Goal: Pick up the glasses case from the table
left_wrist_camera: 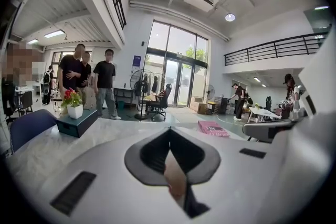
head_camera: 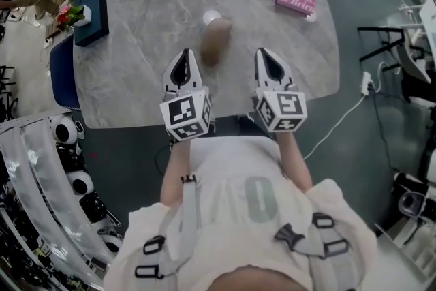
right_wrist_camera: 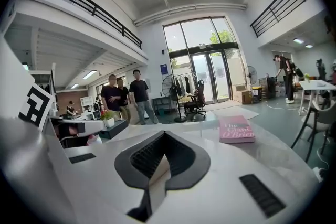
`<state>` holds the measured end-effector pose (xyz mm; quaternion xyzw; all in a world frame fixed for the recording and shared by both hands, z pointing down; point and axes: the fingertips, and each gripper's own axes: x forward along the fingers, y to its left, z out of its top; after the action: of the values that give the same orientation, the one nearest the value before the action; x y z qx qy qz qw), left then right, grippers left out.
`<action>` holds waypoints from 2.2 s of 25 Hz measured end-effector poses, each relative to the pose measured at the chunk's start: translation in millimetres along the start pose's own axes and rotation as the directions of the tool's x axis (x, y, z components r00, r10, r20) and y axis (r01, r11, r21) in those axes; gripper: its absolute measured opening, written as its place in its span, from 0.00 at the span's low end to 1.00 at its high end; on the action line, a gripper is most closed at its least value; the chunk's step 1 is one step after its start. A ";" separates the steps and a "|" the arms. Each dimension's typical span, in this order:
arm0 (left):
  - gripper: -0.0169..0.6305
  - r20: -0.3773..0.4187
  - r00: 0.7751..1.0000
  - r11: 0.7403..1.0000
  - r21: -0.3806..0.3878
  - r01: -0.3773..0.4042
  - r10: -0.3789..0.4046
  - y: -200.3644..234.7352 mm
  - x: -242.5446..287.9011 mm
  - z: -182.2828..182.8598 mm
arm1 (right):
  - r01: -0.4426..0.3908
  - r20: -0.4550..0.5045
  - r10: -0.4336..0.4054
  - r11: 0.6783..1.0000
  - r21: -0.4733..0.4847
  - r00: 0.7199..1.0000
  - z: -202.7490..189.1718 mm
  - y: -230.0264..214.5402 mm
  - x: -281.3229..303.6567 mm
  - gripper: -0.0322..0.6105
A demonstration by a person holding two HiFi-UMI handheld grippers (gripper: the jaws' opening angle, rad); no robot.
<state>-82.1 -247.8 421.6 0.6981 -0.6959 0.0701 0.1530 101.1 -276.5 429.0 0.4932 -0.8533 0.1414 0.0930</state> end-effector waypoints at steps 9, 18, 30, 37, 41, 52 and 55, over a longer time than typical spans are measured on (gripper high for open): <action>0.39 -0.015 0.984 0.980 -0.092 0.176 -0.178 -11.1 12.5 15.1 | -0.020 -0.003 0.020 1.000 0.017 1.000 -2.3 -4.8 -1.6 0.05; 0.61 -0.152 0.974 0.964 -0.231 0.128 -0.166 -16.2 31.1 -8.8 | -0.015 -0.012 0.016 0.999 0.038 1.000 -4.3 -17.5 -2.4 0.05; 0.61 -0.306 0.931 0.980 -0.053 0.193 -0.200 -47.0 79.4 -30.7 | 0.000 -0.040 0.003 0.998 0.065 0.999 -12.7 -34.6 -0.8 0.05; 0.61 -0.519 0.835 0.976 0.008 0.216 -0.181 -50.8 130.0 -90.5 | 0.054 -0.077 -0.047 0.993 0.100 0.996 -22.8 -64.8 -2.6 0.05; 0.61 -0.624 0.765 0.975 0.022 0.220 -0.159 -48.0 145.7 -116.5 | 0.066 -0.098 -0.055 0.992 0.112 0.994 -27.4 -76.1 1.7 0.05; 0.61 -0.753 0.650 0.981 0.033 0.193 -0.103 -43.3 168.6 -150.6 | 0.048 -0.153 -0.029 0.991 0.124 0.988 -40.2 -88.6 29.5 0.05; 0.61 -0.778 0.619 0.984 0.012 0.180 -0.104 -44.0 171.8 -157.2 | 0.039 -0.169 -0.017 0.991 0.128 0.986 -43.8 -88.7 37.3 0.05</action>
<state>-16.6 -362.8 618.3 0.6590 -0.5015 0.3815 0.4106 160.4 -334.4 494.6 0.4966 -0.8243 0.2365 0.1337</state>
